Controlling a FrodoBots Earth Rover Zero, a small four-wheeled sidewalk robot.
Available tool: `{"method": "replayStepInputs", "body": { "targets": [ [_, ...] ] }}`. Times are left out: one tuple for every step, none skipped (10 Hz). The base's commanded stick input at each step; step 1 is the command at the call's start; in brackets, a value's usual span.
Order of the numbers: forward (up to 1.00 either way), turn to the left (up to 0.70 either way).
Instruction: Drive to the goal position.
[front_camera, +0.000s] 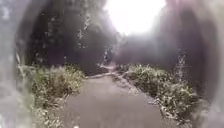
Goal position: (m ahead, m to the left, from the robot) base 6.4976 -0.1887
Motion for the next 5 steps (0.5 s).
{"method": "replayStepInputs", "body": {
  "targets": [
    [1.0, 0.0],
    [1.0, 0.0],
    [1.0, 0.0],
    [1.0, 0.0],
    [1.0, 0.0]
  ]
}}
